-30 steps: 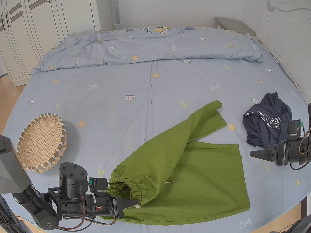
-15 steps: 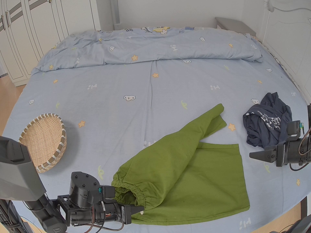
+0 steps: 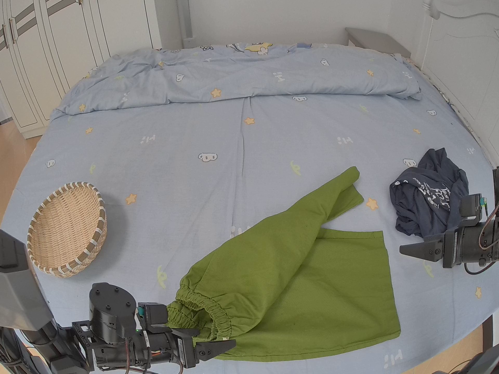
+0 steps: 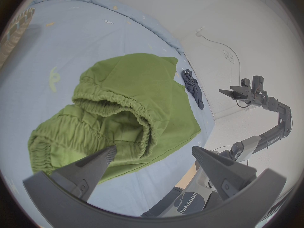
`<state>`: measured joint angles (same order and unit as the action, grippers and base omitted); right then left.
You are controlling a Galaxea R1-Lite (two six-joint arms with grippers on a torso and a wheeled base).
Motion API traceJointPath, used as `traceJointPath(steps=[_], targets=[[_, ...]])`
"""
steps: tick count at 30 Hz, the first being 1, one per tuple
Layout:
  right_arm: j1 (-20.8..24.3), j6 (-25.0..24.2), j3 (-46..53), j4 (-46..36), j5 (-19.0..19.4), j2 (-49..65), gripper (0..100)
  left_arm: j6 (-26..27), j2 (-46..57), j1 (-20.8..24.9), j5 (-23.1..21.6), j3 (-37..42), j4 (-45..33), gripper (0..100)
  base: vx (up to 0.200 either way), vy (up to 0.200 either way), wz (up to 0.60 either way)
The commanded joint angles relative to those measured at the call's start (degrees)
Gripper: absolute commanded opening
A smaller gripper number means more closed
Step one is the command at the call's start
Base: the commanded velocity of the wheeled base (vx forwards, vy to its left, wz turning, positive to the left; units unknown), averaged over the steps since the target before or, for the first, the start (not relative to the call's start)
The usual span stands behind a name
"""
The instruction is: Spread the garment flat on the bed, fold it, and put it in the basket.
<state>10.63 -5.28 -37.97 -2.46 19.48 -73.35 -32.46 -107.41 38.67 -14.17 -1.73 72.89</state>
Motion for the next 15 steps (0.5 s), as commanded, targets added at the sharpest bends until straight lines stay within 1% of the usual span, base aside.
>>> traceJointPath(steps=[1, 3, 4, 6, 8, 9, 10, 14, 15], targets=[[0.1, 0.0, 0.1, 0.0, 0.0, -0.3, 100, -3.0, 10.1, -1.2, 3.6, 1.7, -4.2, 100, 0.000, 0.000, 0.00], [0.5, 0.0, 0.1, 0.0, 0.0, -0.3, 100, -3.5, 14.1, -2.4, 3.6, 1.7, -5.6, 100, 0.000, 0.000, 0.00], [0.5, 0.0, 0.1, 0.0, 0.0, -0.3, 100, -3.5, 14.4, -2.5, 3.6, 1.7, -5.7, 100, 0.000, 0.000, 0.00], [0.6, 0.0, 0.1, 0.0, 0.0, -0.3, 100, -3.5, 16.1, -4.6, 3.6, 1.4, -6.7, 100, 0.000, 0.000, 0.00], [0.6, 0.0, 0.1, 0.0, 0.0, -0.3, 100, -3.4, 15.9, -7.1, 3.6, 0.3, -6.9, 100, 0.000, 0.000, 0.00], [0.6, 0.0, 0.1, 0.0, 0.0, -0.3, 100, -3.4, 15.9, -7.6, 3.6, 0.1, -6.9, 100, 0.000, 0.000, 0.00], [0.6, 0.0, 0.1, 0.0, 0.0, -0.3, 100, -2.9, 15.6, -10.1, 3.4, -0.6, -7.0, 100, 0.000, 0.000, 0.00], [0.6, 0.0, 0.1, 0.0, 0.0, -0.2, 100, -0.3, 11.9, -14.9, 1.2, -3.1, -6.9, 100, 0.000, 0.000, 0.00], [0.6, 0.0, 0.1, 0.0, -0.1, -0.3, 100, 0.1, 11.3, -15.6, 0.9, -3.5, -6.8, 100, 0.000, 0.000, 0.00]])
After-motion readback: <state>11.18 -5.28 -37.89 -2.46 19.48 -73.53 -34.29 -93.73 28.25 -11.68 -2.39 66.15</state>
